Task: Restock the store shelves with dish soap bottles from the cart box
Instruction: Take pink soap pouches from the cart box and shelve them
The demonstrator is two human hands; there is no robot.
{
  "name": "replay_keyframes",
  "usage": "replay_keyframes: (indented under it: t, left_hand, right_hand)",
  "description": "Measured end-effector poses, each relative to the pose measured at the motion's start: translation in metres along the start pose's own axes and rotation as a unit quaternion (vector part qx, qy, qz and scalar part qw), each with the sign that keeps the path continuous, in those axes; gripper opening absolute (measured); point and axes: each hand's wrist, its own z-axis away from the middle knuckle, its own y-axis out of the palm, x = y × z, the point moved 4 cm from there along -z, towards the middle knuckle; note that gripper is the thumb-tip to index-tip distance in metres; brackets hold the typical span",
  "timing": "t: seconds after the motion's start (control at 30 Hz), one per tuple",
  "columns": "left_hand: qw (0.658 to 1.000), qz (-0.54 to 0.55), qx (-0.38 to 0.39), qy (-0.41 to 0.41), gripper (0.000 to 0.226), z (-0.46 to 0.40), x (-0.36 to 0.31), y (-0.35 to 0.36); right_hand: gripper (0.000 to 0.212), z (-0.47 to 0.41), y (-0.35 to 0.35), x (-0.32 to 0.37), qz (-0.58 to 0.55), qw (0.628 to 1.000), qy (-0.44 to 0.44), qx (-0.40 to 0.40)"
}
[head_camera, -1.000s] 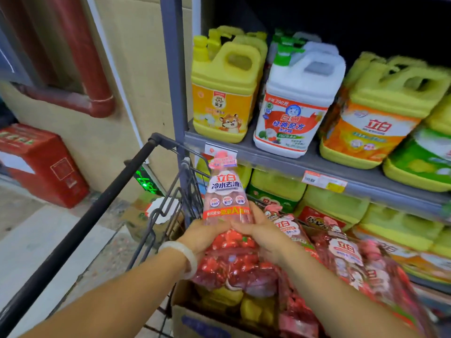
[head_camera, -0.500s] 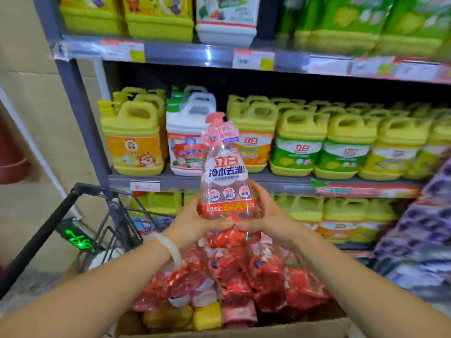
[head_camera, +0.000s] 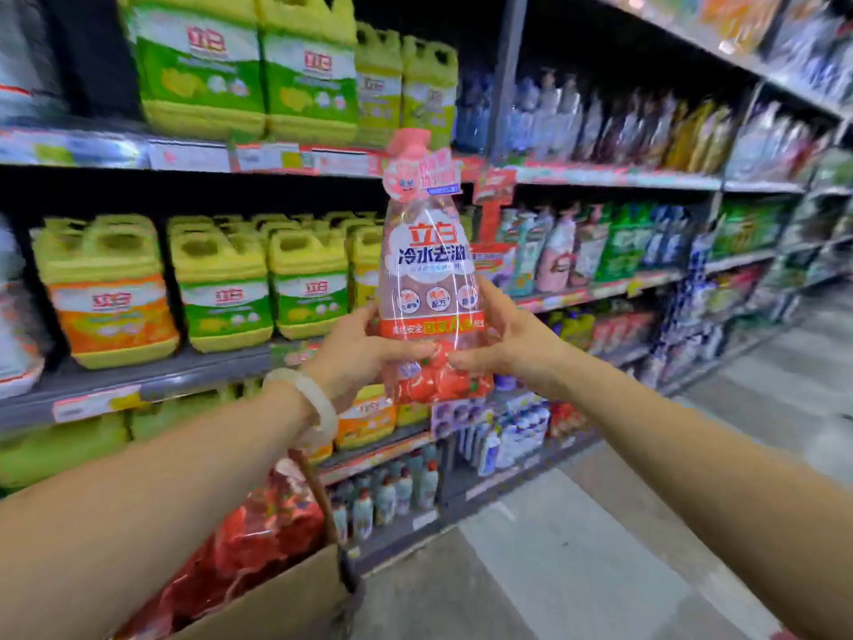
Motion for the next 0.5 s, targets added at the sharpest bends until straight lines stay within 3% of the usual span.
replay_keyframes:
  t: [0.2,0.37,0.5]
  left_hand:
    - [0.997,-0.009,0.069,0.036,0.059,-0.051,-0.015,0.132]
    - [0.988,-0.027,0.132,0.074,0.047,-0.116,-0.024,0.224]
    - [0.982,-0.029,0.159,0.097,0.054,-0.187,-0.024,0.289]
  right_hand:
    - [0.081,0.055,-0.127,-0.002,-0.008,0.996,-0.011,-0.087]
    - [0.085,0.070,-0.225,-0.019,0.002,0.988,-0.008,-0.154]
    - [0.080,0.056,-0.306,-0.032,0.015,0.983,-0.012,-0.182]
